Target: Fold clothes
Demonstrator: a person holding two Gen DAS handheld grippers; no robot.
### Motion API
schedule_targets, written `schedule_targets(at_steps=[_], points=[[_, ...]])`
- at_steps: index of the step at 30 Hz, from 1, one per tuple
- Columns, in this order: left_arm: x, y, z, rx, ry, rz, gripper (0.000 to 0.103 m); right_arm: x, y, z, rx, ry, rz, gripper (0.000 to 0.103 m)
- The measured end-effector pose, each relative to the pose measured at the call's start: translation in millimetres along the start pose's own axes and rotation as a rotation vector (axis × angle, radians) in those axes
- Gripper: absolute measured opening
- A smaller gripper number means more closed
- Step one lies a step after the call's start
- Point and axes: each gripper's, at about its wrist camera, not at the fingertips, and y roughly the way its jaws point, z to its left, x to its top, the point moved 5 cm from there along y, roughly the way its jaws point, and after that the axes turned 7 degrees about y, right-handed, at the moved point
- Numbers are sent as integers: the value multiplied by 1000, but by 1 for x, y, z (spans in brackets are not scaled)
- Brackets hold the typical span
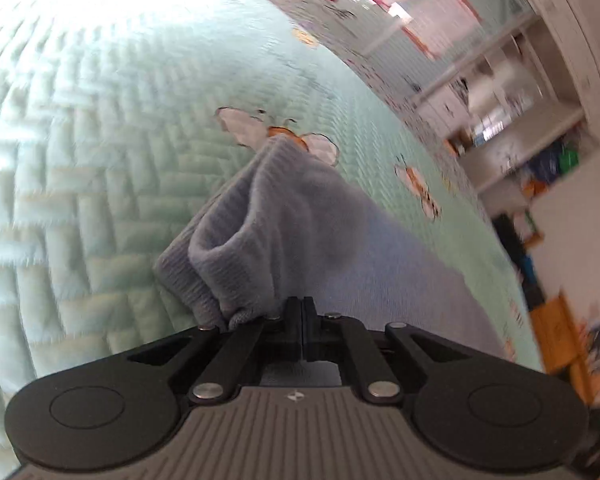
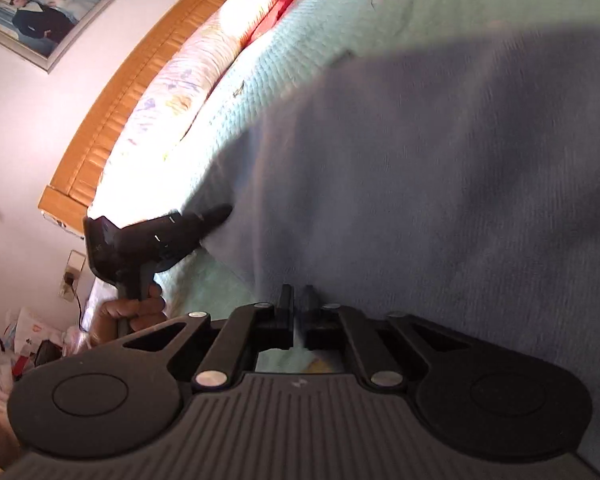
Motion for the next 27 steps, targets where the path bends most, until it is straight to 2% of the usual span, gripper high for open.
schedule_targets(at_steps=[2, 3, 4, 5, 6, 8, 9, 11, 13, 14, 16, 19, 22, 24, 27], points=[[2, 1, 0, -3, -33, -3, 4, 7, -8, 14, 50, -18, -38, 7], [3, 2, 1, -2, -61, -6, 4, 6, -1, 12, 44, -17, 0, 9], [2, 1, -1, 7, -77, -9, 3, 2, 12, 4, -22, -38, 61, 10], [2, -3, -5, 21, -78, -14, 4, -2, 23, -3, -78, -56, 114, 0], [2, -9, -13, 31, -61, -25, 5, -1, 19, -3, -66, -56, 106, 0], [5, -21, -39, 27, 6, -59, 13, 14, 7, 0, -9, 16, 122, 11], [5, -21, -57, -3, 40, -71, 14, 30, -2, 3, 14, 22, 70, 13], [3, -17, -94, -62, 117, -84, 18, 64, -19, 8, 58, 32, -32, 41], [-8, -2, -137, -124, 223, -52, 24, 101, -27, 6, 58, 14, -115, 56], [-17, 10, -153, -158, 267, -11, 25, 119, -24, 4, 33, -5, -132, 56], [-36, 34, -180, -205, 347, 69, 25, 144, 1, -9, 1, 0, -84, 56], [-59, 52, -176, -157, 379, 152, 24, 157, 37, -44, 23, 99, 34, 56], [-71, 51, -159, -149, 342, 177, 19, 160, 59, -57, 59, 147, 113, 56], [-71, 51, -157, -149, 331, 180, 19, 166, 65, -58, 85, 159, 150, 56], [-74, 46, -162, -141, 345, 182, 19, 170, 65, -48, 188, 209, 206, 57]])
